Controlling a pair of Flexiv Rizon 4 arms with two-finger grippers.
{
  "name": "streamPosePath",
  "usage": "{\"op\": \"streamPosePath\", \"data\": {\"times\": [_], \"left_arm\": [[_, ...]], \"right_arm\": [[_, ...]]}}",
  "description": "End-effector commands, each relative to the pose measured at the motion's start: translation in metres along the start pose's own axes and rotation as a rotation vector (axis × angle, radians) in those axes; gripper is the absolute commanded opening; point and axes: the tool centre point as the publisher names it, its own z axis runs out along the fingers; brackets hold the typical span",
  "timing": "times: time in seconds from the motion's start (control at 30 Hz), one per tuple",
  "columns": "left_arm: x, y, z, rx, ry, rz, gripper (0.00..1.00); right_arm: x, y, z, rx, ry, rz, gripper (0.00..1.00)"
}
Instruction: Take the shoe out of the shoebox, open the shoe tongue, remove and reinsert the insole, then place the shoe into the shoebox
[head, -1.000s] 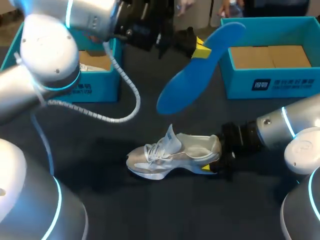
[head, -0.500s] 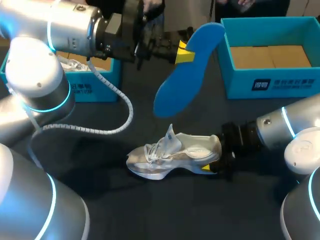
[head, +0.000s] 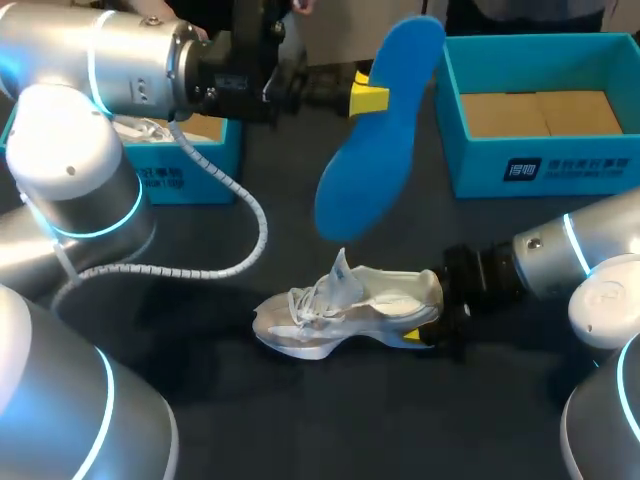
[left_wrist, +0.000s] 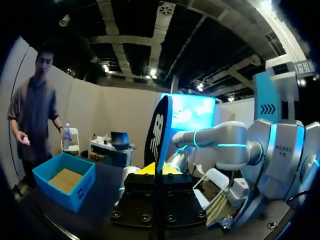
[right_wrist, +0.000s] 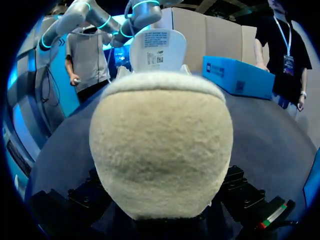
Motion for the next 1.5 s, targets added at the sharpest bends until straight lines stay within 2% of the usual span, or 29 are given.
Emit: {"op": "streamPosePath", "data": {"times": [0.03,0.1,0.3,0.67,1.13,1.5], "left_arm": [[0.017,-0.013,0.001,0.036,-0.003,-0.041,0.0],[0.022,-0.02,0.001,0.045,-0.006,-0.079,0.0],[0.033,-0.045,0.001,0.142,-0.044,-0.212,0.0],[0.058,-0.071,0.003,0.091,-0.006,-0.456,0.0],[0.086,-0.093,0.011,0.14,0.002,-0.594,0.0],[0.094,-0.087,0.013,0.158,0.013,-0.592,0.0]], "right_arm": [[0.0,0.001,0.002,0.004,-0.002,0.001,0.0],[0.0,0.001,0.002,0.004,-0.002,0.001,0.0],[0.0,0.001,0.002,0.004,-0.002,0.001,0.0],[0.0,0.001,0.002,0.004,-0.002,0.001,0.0],[0.0,0.001,0.002,0.004,-0.002,0.001,0.0],[0.0,0.001,0.002,0.004,-0.002,0.001,0.0]]}}
